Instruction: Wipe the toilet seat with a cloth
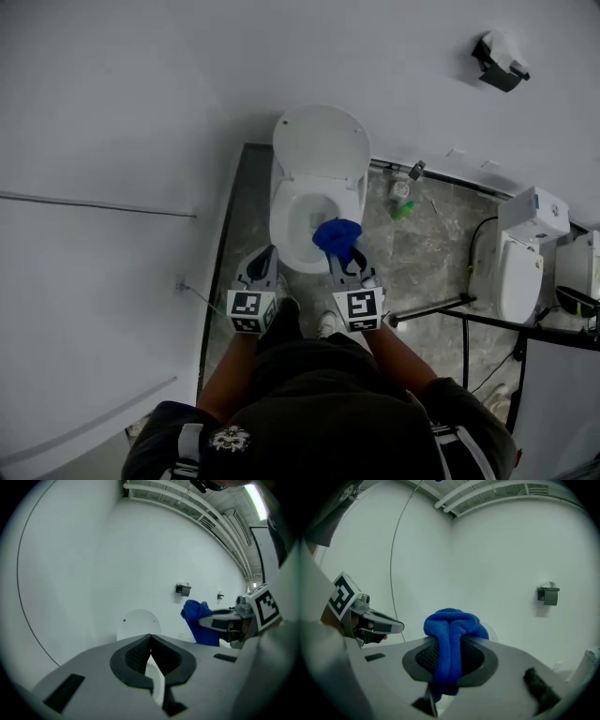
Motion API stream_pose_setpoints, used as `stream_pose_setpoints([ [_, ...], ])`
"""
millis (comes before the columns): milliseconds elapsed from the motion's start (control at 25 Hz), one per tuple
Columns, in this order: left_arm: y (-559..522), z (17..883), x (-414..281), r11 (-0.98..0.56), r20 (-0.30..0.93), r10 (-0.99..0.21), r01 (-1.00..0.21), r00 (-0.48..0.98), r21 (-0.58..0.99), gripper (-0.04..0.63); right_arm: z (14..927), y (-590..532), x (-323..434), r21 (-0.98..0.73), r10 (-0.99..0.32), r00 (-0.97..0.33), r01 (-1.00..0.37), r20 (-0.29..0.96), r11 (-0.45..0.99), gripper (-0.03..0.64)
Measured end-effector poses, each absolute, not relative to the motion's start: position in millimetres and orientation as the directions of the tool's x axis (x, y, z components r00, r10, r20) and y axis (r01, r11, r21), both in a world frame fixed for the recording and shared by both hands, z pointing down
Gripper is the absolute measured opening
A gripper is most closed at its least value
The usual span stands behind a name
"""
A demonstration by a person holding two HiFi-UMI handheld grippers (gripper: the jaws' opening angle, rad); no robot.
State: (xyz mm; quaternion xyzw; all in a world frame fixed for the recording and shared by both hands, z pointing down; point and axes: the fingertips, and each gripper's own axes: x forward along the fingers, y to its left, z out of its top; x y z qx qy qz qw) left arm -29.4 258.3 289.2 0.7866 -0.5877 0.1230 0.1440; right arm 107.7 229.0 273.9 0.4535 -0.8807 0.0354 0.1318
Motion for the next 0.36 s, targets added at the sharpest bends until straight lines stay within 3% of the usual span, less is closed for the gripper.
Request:
stream_pose_setpoints([
  [360, 294, 265, -9, -0.221, 0.326, -0.919, -0.974, 0.224, 0.045, 0.011, 238, 261, 107, 0.092, -0.765, -0.618, -0.764, 0.181, 0.638, 0.081],
])
